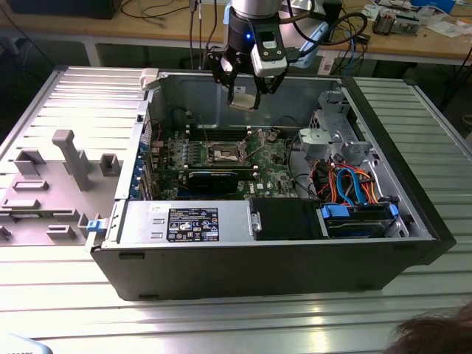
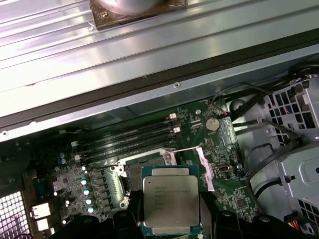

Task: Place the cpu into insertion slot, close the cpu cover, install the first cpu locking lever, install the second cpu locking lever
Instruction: 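Place the cpu into insertion slot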

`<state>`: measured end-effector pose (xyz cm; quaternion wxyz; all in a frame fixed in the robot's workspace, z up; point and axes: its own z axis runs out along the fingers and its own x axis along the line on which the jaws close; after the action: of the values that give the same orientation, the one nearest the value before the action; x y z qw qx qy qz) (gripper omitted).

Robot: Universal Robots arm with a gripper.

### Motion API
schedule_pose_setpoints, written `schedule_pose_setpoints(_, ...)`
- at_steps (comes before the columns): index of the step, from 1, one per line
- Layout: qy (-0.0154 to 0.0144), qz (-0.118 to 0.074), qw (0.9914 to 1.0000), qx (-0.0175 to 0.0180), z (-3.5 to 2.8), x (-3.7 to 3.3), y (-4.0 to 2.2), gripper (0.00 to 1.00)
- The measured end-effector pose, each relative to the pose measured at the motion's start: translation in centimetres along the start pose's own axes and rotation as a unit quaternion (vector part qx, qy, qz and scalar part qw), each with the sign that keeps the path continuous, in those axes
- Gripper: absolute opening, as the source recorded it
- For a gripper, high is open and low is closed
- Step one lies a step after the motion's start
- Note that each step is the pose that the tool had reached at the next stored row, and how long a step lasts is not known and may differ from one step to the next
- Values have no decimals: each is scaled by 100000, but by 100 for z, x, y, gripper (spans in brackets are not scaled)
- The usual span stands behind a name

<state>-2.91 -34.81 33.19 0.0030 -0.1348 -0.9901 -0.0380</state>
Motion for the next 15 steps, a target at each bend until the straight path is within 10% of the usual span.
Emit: schedule_pose_setpoints(15, -106, 775, 99997, 161, 0, 0, 0, 55)
